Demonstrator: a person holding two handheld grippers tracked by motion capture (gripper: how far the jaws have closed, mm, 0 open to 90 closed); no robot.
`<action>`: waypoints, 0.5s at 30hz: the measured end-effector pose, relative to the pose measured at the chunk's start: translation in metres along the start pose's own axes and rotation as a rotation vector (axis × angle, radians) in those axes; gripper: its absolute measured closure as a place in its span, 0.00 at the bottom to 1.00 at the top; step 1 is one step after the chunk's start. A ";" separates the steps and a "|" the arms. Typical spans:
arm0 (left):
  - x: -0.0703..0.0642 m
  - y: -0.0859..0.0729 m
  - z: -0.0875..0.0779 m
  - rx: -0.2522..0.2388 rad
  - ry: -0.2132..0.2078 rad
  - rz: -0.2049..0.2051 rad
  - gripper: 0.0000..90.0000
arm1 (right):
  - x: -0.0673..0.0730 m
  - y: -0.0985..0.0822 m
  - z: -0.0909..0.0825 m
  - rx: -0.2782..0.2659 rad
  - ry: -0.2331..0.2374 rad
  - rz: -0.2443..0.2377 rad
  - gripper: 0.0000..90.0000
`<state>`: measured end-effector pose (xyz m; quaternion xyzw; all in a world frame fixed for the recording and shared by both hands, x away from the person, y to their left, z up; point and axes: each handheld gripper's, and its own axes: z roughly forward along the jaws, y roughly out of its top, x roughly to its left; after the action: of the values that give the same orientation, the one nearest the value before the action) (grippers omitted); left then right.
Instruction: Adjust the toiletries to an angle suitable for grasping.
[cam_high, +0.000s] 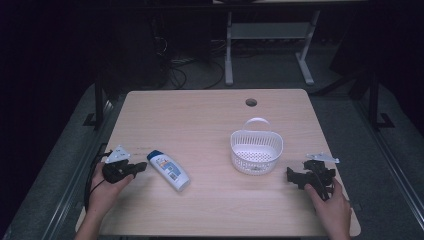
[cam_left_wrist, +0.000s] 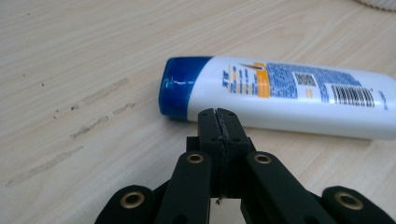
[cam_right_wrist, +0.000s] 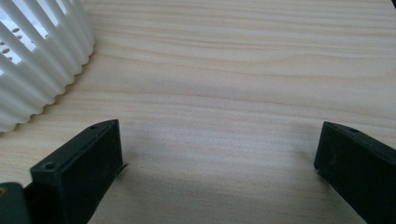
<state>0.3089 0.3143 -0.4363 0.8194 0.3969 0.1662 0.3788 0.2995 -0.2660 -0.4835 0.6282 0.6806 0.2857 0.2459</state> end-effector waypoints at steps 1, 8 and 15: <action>0.001 0.001 0.000 0.001 0.001 0.002 1.00 | 0.000 0.000 0.000 0.000 0.000 0.000 0.00; 0.008 0.007 0.009 -0.005 0.009 -0.008 1.00 | 0.000 0.000 0.000 0.000 0.000 0.000 0.00; 0.013 0.010 0.020 0.007 0.031 -0.010 1.00 | 0.000 0.000 0.000 0.000 0.000 0.000 0.00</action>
<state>0.3337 0.3111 -0.4425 0.8159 0.4074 0.1756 0.3707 0.2995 -0.2660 -0.4835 0.6283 0.6806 0.2857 0.2458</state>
